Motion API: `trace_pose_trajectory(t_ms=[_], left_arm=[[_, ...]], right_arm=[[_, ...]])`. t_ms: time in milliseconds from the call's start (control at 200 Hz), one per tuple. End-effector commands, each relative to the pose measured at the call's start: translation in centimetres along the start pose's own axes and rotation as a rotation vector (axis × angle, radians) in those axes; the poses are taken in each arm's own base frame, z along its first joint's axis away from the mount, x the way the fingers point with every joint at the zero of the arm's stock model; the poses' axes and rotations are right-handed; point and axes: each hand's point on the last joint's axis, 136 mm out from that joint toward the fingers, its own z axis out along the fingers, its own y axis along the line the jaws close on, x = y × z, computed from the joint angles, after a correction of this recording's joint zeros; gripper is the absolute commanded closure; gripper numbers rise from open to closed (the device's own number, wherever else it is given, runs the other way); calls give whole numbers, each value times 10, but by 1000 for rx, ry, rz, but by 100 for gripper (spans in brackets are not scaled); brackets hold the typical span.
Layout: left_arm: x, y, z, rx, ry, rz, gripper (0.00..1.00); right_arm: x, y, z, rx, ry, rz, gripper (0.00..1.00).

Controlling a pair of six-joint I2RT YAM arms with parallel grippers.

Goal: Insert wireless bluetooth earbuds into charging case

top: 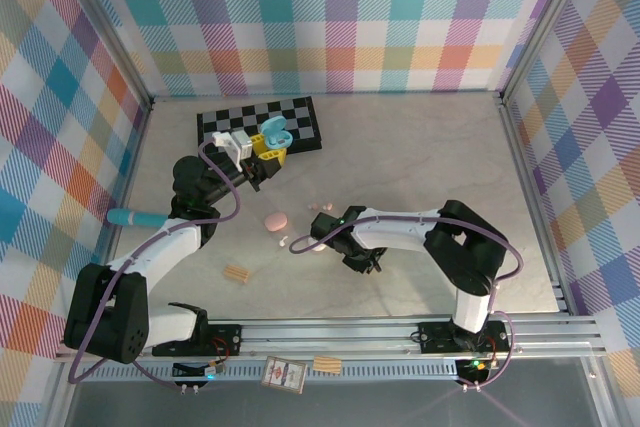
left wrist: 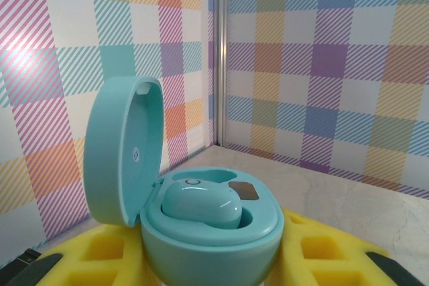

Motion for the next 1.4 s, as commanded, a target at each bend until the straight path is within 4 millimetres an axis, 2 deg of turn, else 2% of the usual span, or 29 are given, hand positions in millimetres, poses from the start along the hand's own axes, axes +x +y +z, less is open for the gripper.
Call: trace_pose_trajectory(t_ms=[0,340,620,765,925,1165,1285,1395], left_arm=[[-14,-3,-6,9,-31,52,66],[-14,-4,-7,12,-30,53,66],[-8,-5,-6,23,-10,50,66],[-5,-7,-6,30,-13,46,66],[-2,-12,-4,41,-3,46,66],[11,-29,8,97,36,30,66],[19,-40,13,124,55,26,66],[26,-49,17,159,78,26,67]], right_arm=[[2,-2,2,29,30,-28,67],[4,-6,3,52,39,-31,73],[-4,-7,-18,-45,-48,69,76],[-8,-14,-32,-122,-116,158,76],[-11,-29,-58,-223,-237,278,77],[-23,-63,-118,-463,-488,511,76],[-28,-81,-150,-551,-595,569,76],[-30,-88,-172,-638,-646,587,76]])
